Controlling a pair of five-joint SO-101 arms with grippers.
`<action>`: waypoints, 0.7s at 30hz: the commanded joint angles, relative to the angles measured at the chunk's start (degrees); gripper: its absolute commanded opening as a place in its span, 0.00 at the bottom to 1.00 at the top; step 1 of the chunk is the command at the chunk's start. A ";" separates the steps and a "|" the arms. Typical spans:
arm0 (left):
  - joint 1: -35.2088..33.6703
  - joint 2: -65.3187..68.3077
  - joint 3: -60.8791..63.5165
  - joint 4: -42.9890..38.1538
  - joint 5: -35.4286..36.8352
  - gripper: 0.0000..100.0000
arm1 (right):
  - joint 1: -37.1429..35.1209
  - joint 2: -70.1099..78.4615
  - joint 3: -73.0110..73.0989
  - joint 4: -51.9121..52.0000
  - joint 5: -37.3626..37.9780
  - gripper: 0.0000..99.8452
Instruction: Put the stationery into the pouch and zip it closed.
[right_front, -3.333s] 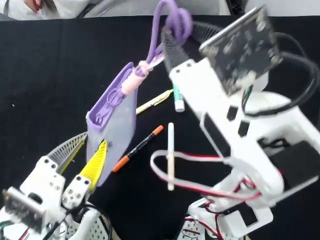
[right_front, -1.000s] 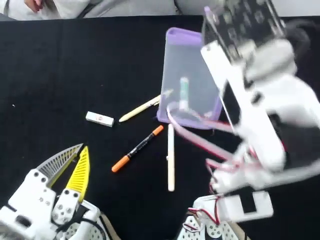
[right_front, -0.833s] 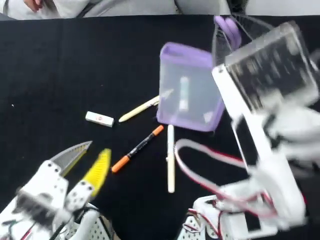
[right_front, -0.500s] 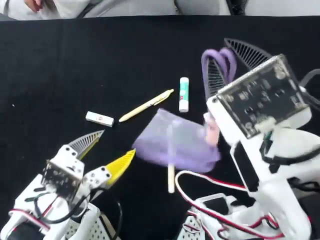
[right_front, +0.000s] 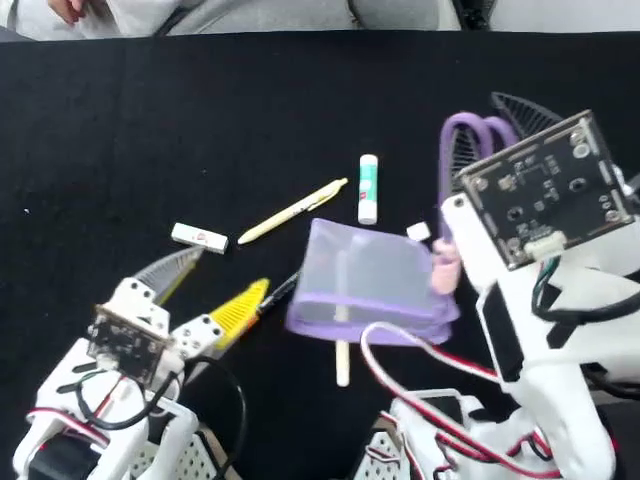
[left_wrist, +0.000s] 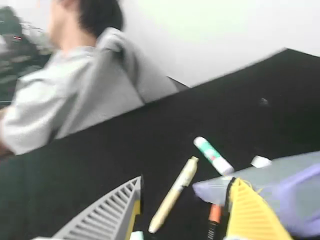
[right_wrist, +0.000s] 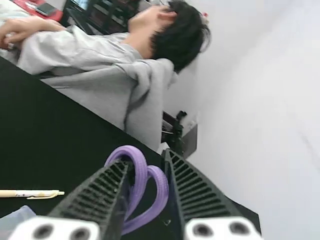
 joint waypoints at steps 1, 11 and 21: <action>-6.99 0.18 -4.79 -0.97 -2.99 0.28 | 3.16 0.22 0.22 -1.49 0.18 0.08; -13.67 0.35 -0.92 -1.23 -4.92 0.28 | 10.20 0.04 -0.22 -6.86 0.18 0.01; -13.58 0.26 3.65 -4.31 -4.84 0.28 | 19.52 -0.31 -9.80 -7.47 0.26 0.01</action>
